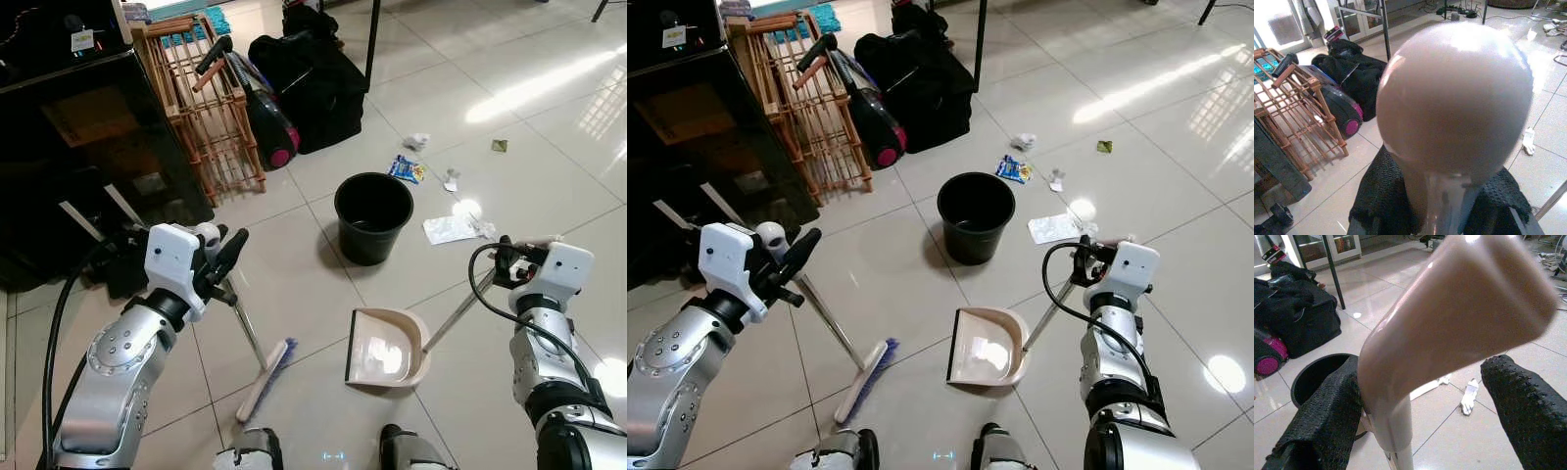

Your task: Sweep floor

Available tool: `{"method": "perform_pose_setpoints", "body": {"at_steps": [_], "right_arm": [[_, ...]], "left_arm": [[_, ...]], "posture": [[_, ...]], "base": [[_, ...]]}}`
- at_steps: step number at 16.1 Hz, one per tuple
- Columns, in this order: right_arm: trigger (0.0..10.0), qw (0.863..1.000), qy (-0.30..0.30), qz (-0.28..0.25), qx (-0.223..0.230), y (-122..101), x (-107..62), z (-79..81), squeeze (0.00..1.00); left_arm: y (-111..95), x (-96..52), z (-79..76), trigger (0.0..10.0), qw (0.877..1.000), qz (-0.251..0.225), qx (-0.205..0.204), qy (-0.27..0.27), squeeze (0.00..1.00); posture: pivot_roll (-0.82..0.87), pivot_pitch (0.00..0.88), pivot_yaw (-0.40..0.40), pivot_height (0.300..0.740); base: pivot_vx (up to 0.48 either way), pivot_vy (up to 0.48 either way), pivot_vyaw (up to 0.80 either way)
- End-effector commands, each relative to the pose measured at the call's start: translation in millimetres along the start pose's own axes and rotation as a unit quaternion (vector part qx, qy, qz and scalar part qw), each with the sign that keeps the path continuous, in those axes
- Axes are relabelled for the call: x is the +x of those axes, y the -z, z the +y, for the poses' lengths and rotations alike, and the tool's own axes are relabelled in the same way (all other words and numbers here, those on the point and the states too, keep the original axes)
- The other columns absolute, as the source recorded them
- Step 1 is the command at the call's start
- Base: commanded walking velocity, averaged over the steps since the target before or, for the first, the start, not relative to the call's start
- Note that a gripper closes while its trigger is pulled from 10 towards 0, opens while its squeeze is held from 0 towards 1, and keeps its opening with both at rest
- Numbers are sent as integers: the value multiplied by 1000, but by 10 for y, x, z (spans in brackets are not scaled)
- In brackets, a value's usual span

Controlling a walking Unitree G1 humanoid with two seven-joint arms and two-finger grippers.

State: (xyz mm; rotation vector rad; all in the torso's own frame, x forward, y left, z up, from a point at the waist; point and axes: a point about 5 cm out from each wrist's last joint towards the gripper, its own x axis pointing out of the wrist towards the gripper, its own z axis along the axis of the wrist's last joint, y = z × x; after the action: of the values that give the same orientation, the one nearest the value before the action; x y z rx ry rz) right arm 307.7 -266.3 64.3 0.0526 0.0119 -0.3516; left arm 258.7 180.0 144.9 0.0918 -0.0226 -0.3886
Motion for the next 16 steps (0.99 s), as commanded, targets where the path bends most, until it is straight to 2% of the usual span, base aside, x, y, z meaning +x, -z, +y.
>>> {"method": "perform_pose_setpoints", "body": {"at_steps": [1, 5, 6, 7, 8, 9, 10, 16], "right_arm": [[10000, 1000, -5, 10, 0, 15, 5, -10, 0], [10000, 1000, -9, 15, -2, 22, 8, -22, 0], [9569, 1000, -9, 15, -2, 19, 11, -26, 0], [3765, 1000, -8, 14, 2, 10, 17, -34, 0], [2157, 1000, -7, 13, 3, 3, 22, -39, 0], [4784, 1000, -6, 14, 2, -1, 26, -46, 0], [10000, 1000, -5, 14, 1, -4, 29, -52, 0], [10000, 1000, -6, 14, 4, -3, 29, -48, 0]], "left_arm": [[-68, -52, 40, 10000, 1000, -10, 7, -3, 0], [-77, -51, 49, 10000, 1000, -9, 10, -3, 0], [-80, -50, 52, 10000, 1000, -9, 10, -2, 0], [-82, -51, 53, 10000, 1000, -8, 11, -2, 0], [-84, -53, 56, 10000, 1000, -8, 11, -1, 0], [-87, -53, 58, 10000, 1000, -7, 12, -1, 0], [-89, -52, 59, 10000, 1000, -7, 12, 0, 0], [-95, -66, 65, 10000, 1000, -5, 13, 0, 0]], "posture": [[139, 230, 67, 740], [144, 235, 71, 740], [146, 235, 72, 740], [147, 237, 73, 740], [147, 236, 74, 740], [149, 238, 75, 740], [150, 239, 76, 740], [155, 241, 77, 740]], "base": [[0, 0, 0], [0, 0, 0], [0, 0, 0], [0, 0, 0], [0, 0, 0], [0, 0, 0], [0, 0, 0], [0, 0, 0]]}}
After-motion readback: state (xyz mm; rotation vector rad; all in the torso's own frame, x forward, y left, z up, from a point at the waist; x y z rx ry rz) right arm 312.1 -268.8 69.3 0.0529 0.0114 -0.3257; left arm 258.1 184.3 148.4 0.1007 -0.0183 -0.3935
